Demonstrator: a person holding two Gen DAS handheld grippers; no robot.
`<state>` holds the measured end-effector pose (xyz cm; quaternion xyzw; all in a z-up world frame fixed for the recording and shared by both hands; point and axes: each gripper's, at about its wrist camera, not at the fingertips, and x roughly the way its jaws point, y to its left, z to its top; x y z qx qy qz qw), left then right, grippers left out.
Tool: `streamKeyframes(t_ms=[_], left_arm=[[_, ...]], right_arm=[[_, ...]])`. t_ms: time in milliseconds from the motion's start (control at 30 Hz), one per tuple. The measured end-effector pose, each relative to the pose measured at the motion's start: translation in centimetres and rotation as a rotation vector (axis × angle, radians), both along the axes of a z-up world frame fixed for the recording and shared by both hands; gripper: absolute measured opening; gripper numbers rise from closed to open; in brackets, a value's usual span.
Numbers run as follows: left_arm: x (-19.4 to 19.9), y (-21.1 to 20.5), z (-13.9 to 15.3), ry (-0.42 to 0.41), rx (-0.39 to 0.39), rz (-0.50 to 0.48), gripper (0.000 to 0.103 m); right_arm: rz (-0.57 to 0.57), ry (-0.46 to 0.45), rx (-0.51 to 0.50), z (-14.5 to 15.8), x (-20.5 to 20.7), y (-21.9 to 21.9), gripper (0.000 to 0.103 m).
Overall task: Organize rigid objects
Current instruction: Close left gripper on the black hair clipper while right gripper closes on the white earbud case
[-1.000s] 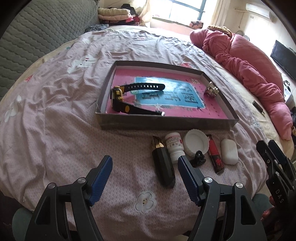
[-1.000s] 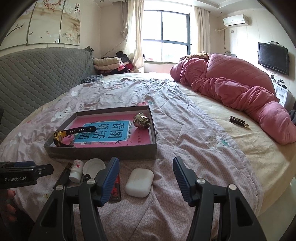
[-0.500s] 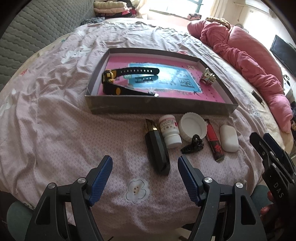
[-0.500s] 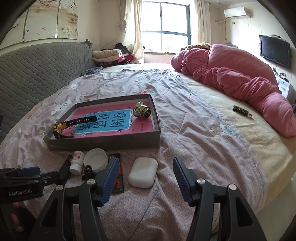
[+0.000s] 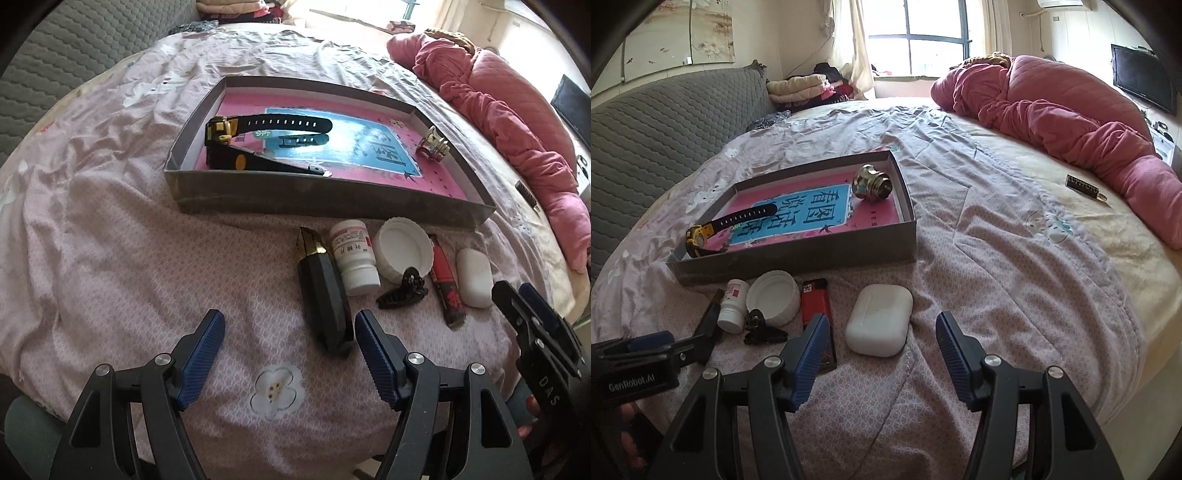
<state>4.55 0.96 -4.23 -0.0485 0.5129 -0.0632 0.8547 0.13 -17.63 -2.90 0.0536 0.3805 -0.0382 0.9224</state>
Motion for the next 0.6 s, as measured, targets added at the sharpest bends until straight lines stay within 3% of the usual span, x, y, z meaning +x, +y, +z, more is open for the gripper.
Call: streamKeyframes(t_ms=[233,600], left_arm=[[1.2,-0.1,-0.6,-0.004,0.052,0.023,0.074],[1.8,1.6,-0.8,-0.026,0.041,0.042,0.074]], right_arm=[[-0.012,0.005,0.012,-0.3,0.3,-0.3,0.060],[0.015,0.045,-0.010,-1.7,1.6,0.5,0.060]])
